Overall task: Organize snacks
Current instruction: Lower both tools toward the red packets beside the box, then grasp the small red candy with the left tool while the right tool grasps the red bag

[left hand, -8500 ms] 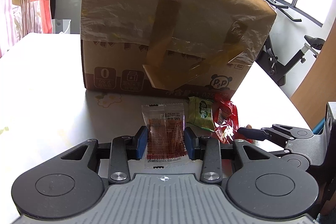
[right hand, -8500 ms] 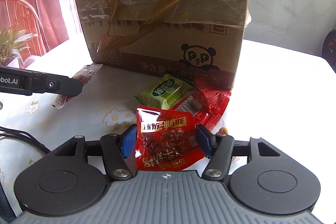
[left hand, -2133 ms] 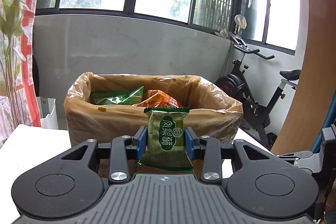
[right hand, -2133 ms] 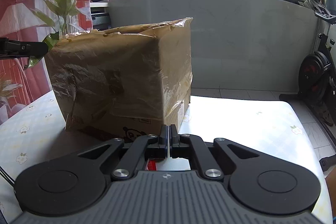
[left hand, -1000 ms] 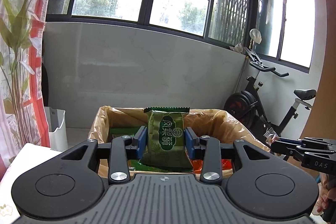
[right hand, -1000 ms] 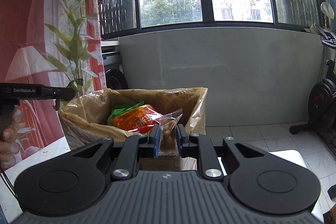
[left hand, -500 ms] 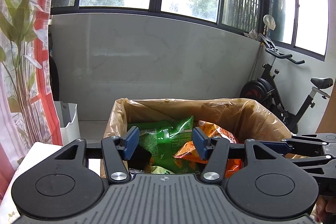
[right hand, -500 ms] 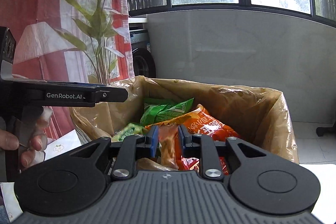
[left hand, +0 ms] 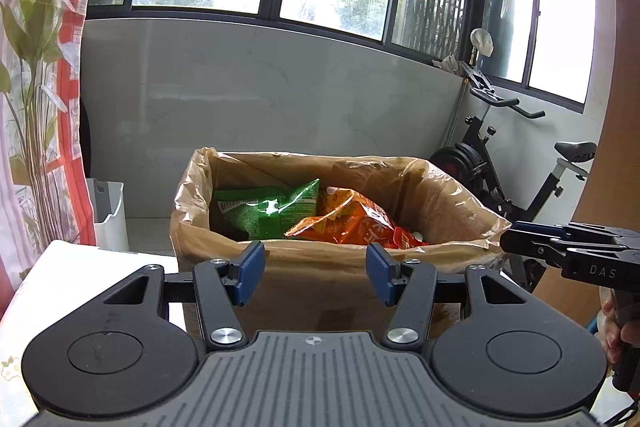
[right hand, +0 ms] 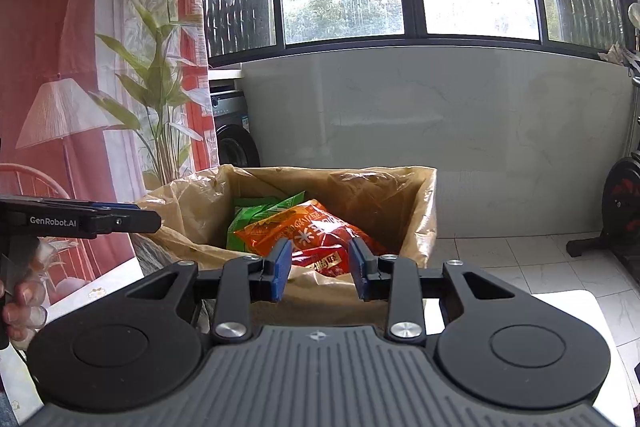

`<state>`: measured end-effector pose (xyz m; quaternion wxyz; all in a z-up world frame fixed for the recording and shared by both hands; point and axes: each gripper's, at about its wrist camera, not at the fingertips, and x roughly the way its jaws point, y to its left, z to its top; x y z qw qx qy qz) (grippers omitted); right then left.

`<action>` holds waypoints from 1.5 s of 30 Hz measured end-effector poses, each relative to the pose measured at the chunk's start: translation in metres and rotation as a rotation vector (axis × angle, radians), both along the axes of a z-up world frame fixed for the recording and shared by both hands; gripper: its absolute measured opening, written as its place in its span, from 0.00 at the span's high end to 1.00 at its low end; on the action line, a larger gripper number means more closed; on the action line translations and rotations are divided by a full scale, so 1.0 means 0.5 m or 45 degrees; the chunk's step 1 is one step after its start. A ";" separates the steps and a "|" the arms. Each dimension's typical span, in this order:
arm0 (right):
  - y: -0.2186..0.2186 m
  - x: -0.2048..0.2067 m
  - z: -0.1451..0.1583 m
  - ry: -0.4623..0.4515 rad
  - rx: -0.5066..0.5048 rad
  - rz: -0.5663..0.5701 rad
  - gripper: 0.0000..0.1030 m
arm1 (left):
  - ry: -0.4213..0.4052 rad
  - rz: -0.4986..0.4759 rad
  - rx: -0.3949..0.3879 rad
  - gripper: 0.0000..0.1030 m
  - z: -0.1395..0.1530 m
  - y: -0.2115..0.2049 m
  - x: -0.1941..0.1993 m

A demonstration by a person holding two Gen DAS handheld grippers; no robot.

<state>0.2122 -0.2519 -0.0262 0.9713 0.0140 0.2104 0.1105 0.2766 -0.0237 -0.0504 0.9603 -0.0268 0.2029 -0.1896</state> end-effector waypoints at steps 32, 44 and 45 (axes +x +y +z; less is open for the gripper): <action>-0.027 -0.106 -0.332 0.468 -0.243 0.018 0.63 | 0.497 -0.288 0.116 0.49 -0.306 -0.215 0.055; -0.022 -0.113 -0.340 0.420 -0.232 0.026 0.62 | 0.593 -0.319 0.023 0.54 -0.394 -0.267 0.143; -0.022 -0.114 -0.339 0.420 -0.229 0.027 0.62 | 0.596 -0.317 0.003 0.54 -0.398 -0.267 0.146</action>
